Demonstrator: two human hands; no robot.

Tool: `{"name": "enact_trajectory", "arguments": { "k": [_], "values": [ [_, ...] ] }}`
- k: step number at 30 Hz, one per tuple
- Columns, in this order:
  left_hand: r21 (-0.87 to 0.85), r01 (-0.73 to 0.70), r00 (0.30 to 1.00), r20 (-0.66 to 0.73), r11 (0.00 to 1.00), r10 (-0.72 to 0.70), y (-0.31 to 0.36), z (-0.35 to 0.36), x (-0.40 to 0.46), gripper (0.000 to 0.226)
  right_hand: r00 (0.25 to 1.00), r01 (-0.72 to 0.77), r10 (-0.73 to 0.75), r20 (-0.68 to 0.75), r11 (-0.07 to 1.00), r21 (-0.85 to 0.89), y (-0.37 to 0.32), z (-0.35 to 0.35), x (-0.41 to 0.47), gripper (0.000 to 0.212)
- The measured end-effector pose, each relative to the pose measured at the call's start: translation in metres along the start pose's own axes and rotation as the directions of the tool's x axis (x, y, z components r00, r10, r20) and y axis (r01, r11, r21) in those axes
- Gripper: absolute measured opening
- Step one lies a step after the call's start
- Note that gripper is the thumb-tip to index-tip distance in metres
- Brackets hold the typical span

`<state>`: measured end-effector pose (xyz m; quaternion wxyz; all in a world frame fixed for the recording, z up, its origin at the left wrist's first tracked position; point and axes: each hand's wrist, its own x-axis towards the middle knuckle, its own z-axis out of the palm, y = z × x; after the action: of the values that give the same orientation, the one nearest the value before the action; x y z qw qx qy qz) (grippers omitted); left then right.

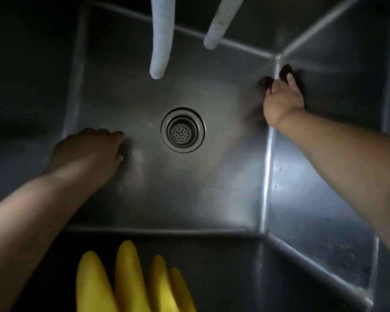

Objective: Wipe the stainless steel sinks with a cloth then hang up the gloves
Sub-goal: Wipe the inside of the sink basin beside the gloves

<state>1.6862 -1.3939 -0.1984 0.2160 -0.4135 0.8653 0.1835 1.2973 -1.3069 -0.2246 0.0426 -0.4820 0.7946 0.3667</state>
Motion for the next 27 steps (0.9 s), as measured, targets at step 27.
{"name": "enact_trajectory", "arguments": {
  "k": [27],
  "values": [
    [-0.014, -0.079, 0.996, -0.046, 0.997, 0.079, 0.011, -0.013, -0.010, 0.028, 0.642, -0.118, -0.361, 0.676, 0.825, 0.553, -0.055, 0.038, -0.263, 0.045]
  ]
}}
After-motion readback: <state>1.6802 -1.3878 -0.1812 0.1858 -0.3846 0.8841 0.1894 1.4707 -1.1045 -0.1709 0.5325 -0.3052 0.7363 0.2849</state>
